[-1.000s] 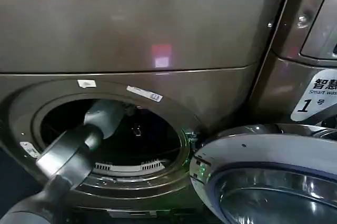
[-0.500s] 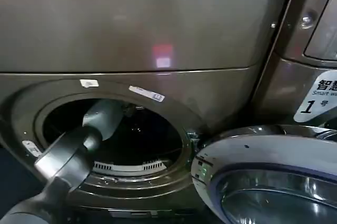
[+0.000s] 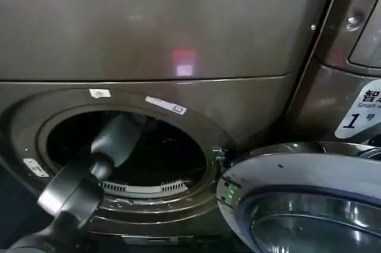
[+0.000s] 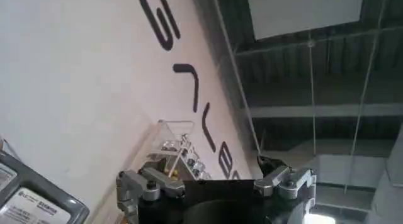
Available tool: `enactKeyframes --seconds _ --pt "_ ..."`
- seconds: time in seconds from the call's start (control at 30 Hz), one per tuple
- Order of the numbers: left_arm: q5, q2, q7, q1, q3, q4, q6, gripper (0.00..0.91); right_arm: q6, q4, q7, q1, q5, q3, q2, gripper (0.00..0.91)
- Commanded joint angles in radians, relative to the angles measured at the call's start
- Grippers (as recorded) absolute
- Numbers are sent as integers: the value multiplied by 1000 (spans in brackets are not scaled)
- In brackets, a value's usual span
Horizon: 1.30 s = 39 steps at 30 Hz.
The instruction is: Grasp the clothes from the dryer.
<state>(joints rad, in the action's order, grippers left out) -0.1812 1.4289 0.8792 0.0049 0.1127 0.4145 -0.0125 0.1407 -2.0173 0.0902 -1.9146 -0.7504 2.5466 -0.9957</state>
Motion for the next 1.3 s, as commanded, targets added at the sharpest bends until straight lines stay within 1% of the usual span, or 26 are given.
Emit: enactKeyframes --seconds 0.03,0.1,0.27,0.47,0.63,0.7,0.77,0.93,1.0,1.07,1.2,1.23,1.3 --pt "210 -7 -399 99 -151 161 10 0 -1 1 0 6 2 -6 1 907" --pt "228 -3 -442 125 -214 202 3 0 -1 2 0 8 3 -8 3 907" --pt "339 -9 -604 177 -234 300 -27 0 -1 1 -1 16 4 -16 9 907" --pt "426 14 -782 207 -273 355 -64 0 -3 4 -1 20 6 -19 4 907" --pt "419 40 -926 247 -328 419 -132 0 -2 4 -7 16 9 -15 6 907" --pt "422 52 -992 253 -352 425 -143 0 7 4 -14 13 52 -16 9 907" --pt "418 58 -1043 257 -369 424 -156 0 11 2 -13 10 61 -15 11 907" --pt "330 80 -1166 280 -417 440 -228 0 2 8 -9 7 78 -7 10 907" --pt "291 84 -1215 301 -421 459 -240 0 -1 9 -9 9 78 -8 9 907" --pt "286 89 -1241 313 -427 472 -237 0 -8 10 -19 10 76 -13 7 907" --pt "282 93 -1255 320 -434 474 -229 0 -10 19 -45 12 68 -7 8 907" --pt "281 93 -1254 320 -434 474 -230 0 10 18 -48 14 66 -4 8 907" --pt "278 93 -1252 320 -433 470 -230 0 2 21 -53 13 62 -6 7 907"
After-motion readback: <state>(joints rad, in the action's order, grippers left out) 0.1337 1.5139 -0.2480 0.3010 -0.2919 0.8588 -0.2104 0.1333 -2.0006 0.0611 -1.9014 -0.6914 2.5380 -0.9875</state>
